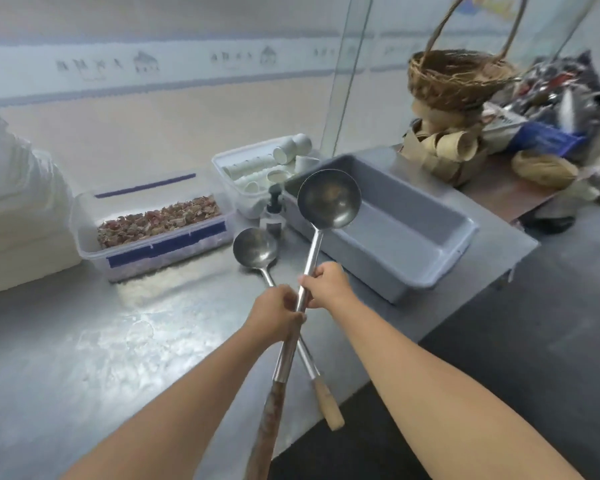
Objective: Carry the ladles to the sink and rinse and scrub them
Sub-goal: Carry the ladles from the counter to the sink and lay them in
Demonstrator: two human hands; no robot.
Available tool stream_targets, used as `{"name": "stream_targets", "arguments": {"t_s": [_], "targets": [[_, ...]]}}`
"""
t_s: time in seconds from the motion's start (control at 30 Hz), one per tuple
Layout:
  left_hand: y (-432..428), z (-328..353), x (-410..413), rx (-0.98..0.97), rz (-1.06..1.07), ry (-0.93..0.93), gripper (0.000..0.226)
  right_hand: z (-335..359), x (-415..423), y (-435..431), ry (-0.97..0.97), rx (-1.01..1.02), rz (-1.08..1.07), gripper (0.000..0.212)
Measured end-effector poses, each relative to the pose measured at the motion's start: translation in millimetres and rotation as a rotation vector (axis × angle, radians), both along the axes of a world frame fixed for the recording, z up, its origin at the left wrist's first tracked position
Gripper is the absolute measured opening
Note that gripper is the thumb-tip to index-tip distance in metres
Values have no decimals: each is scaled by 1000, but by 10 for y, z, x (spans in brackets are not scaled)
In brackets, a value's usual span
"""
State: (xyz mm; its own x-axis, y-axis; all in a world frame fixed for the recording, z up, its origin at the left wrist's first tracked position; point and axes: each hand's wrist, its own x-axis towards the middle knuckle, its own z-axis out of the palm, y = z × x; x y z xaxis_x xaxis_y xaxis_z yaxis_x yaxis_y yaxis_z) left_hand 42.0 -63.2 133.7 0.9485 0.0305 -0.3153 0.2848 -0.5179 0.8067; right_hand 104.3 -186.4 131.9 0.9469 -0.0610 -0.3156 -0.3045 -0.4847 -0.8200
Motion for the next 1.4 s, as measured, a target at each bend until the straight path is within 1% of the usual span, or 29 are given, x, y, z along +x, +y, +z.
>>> {"name": "stream_targets", "arguments": {"t_s": [0.13, 0.3, 0.43, 0.5, 0.6, 0.67, 0.77, 0.8, 0.83, 0.9, 0.97, 1.07, 1.13, 1.17, 1.3, 1.4], "targets": [[-927, 290, -95, -18, -266, -61, 21, 284, -380, -1067, -51, 40, -251, 25], [-2327, 472, -762, -75, -570, -71, 19, 454, -1486, -2497, -108, 19, -595, 19], [-3472, 520, -1762, -101, -852, -69, 18, 461, -2846, -3555, -117, 63, -862, 22], [-4052, 563, -2447, -109, -1011, -74, 18, 466, -3707, -4077, -114, 71, -1019, 24], [-4803, 583, -3493, -133, -1233, -44, 17, 424, -5019, -4674, -119, 25, -1265, 26], [-5122, 563, -3939, -119, -1318, -41, 15, 417, -5619, -4861, -111, 8, -1348, 29], [-5666, 529, -4902, -106, -1520, -11, 13, 460, -6751, -5114, -128, -22, -1566, 30], [-5833, 520, -5228, -99, -1584, 13, 9, 455, -7116, -5187, -127, -34, -1639, 31], [-5987, 511, -5528, -93, -1638, 12, 4, 449, -7435, -5249, -134, -29, -1705, 30], [-6273, 499, -6065, -83, -1734, 7, 12, 436, -7981, -5367, -139, -14, -1825, 24], [-6548, 478, -6557, -70, -1840, 19, 4, 418, -8479, -5495, -130, -34, -1943, 23], [-6943, 424, -7177, -46, -1978, -18, 6, 407, -9103, -5708, -57, -75, -2065, 21], [-7269, 377, -7572, -55, -2061, -63, 8, 391, -9484, -5932, -27, -57, -2131, 21], [-7419, 350, -7738, -71, -2095, -57, 6, 385, -9636, -6035, -30, -41, -2153, 18], [-8030, 266, -8312, -108, -2200, 49, 10, 330, -10171, -6517, -26, -30, -2243, 18], [-8448, 224, -8731, -108, -2231, 93, 8, 221, -10539, -6855, 15, -21, -2308, 28]]}}
